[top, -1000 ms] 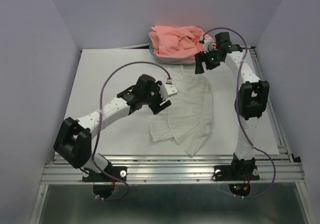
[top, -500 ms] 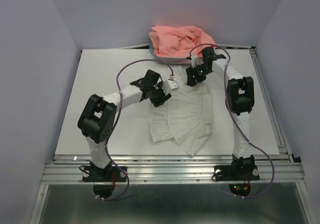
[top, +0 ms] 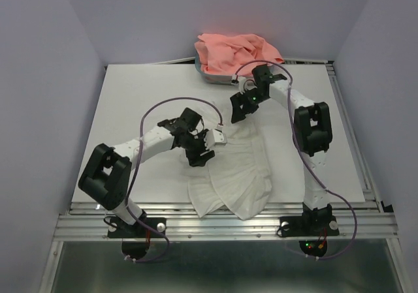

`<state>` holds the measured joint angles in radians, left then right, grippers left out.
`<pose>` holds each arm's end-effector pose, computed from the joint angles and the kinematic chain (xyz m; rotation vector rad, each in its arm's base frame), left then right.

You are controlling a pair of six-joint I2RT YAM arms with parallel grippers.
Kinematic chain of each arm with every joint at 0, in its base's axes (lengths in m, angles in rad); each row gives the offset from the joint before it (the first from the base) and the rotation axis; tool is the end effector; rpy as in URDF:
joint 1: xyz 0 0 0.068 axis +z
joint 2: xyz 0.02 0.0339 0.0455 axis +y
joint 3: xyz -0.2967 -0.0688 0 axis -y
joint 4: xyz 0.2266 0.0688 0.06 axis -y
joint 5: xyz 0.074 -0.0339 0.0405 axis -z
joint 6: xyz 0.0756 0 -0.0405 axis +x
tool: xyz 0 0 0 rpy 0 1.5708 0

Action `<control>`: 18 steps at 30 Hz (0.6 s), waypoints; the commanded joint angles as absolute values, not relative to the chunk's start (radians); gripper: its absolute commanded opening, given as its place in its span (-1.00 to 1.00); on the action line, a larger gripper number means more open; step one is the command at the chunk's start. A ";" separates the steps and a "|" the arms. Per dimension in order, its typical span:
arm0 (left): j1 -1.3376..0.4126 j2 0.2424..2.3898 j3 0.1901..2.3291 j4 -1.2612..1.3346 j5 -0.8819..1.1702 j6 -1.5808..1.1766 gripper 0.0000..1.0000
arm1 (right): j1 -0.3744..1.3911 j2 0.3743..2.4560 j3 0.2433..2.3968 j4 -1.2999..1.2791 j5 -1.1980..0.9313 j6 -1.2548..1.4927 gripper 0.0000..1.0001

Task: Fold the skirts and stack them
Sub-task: Flatten the skirt out

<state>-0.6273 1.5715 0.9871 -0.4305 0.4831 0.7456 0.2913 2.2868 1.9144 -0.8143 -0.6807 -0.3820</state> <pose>0.2358 -0.2143 0.2155 1.7232 1.8253 -0.5736 0.4628 0.1884 0.1877 -1.0255 2.3895 0.8948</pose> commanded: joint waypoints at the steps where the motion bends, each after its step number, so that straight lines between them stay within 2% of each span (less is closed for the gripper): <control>1: -0.545 1.511 1.157 -0.492 0.542 0.727 0.45 | 0.212 2.148 1.942 -0.880 -0.663 -0.475 0.84; 5: -0.483 1.580 1.337 -0.496 0.516 0.718 0.55 | 0.189 2.148 1.991 -1.026 -0.634 -0.603 0.71; 10: -0.431 1.809 1.587 -0.465 0.497 0.667 0.60 | 0.189 2.166 1.964 -1.117 -0.608 -0.678 0.37; 13: -0.425 1.940 1.725 -0.462 0.506 0.649 0.71 | 0.189 2.172 1.959 -1.121 -0.618 -0.680 0.27; 18: -0.425 2.121 1.888 -0.401 0.558 0.520 0.72 | 0.189 2.198 1.951 -1.118 -0.640 -0.673 0.17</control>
<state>-0.4232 2.0441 1.7756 -0.4267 0.5022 0.6289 0.1841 2.1750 1.9507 -1.0863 -0.6178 -0.6472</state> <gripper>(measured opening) 0.855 0.594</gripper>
